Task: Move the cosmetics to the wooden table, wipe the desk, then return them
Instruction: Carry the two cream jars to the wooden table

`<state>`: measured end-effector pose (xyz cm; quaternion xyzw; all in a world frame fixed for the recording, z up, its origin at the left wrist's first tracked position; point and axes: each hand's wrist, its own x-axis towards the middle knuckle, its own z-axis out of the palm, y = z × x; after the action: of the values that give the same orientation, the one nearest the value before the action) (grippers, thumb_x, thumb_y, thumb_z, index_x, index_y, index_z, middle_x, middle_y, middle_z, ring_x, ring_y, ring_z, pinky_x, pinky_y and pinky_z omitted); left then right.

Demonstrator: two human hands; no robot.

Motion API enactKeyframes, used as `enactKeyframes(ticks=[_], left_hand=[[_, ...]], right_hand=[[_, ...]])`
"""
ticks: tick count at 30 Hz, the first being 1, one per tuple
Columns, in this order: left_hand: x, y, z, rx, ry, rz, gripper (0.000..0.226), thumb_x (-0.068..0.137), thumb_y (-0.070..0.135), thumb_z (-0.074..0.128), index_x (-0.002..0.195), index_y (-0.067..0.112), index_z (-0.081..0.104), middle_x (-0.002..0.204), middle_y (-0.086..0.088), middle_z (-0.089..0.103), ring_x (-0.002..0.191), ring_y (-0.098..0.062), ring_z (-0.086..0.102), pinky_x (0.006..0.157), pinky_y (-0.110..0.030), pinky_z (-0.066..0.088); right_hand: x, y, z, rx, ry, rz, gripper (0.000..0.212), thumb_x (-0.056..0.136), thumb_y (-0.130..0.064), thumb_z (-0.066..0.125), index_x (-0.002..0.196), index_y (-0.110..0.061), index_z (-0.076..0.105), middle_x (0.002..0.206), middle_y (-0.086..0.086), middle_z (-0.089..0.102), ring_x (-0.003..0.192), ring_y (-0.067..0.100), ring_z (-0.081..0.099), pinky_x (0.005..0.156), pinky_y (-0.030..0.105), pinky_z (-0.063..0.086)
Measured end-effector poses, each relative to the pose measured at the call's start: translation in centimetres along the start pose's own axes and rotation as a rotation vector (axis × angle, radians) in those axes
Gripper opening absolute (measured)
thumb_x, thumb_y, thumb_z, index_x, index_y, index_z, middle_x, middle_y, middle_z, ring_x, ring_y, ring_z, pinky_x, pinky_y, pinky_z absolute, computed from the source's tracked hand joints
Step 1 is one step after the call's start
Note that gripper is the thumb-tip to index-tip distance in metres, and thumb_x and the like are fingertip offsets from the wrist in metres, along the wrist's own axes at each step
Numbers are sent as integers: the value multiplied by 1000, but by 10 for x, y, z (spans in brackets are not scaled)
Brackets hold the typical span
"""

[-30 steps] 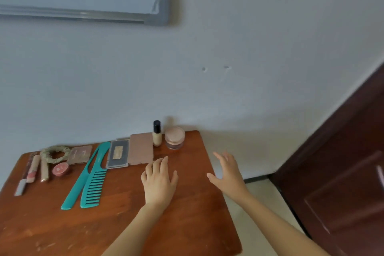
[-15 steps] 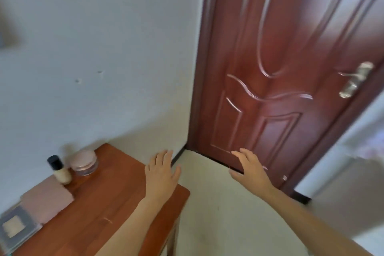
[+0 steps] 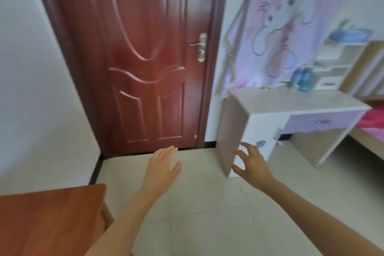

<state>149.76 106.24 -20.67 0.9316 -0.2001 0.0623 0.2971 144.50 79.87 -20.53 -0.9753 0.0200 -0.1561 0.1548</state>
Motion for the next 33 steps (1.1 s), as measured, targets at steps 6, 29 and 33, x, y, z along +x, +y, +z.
enactKeyframes(ticks=[6, 29, 33], left_hand=[[12, 125, 48, -53, -35, 254, 84, 69, 58, 17, 130, 10, 48, 136, -4, 49, 129, -23, 38, 103, -35, 30], [103, 407, 195, -322, -41, 414, 42, 89, 26, 54, 127, 9, 49, 132, -5, 50, 127, -23, 37, 102, -27, 29], [171, 419, 203, -328, 36, 408, 45, 87, 28, 52, 126, 6, 50, 130, -8, 52, 125, -28, 39, 103, -37, 33]], right_hand=[[-75, 101, -92, -97, 161, 112, 38, 62, -14, 83, 96, -6, 68, 113, 29, 57, 102, 49, 56, 77, 54, 48], [-135, 347, -276, -142, 433, 259, 41, 73, -14, 75, 112, -7, 63, 122, 22, 52, 116, 40, 45, 94, 47, 38], [-80, 388, -298, -185, 440, 229, 42, 74, -13, 75, 112, -4, 62, 119, 24, 53, 111, 43, 47, 89, 49, 40]])
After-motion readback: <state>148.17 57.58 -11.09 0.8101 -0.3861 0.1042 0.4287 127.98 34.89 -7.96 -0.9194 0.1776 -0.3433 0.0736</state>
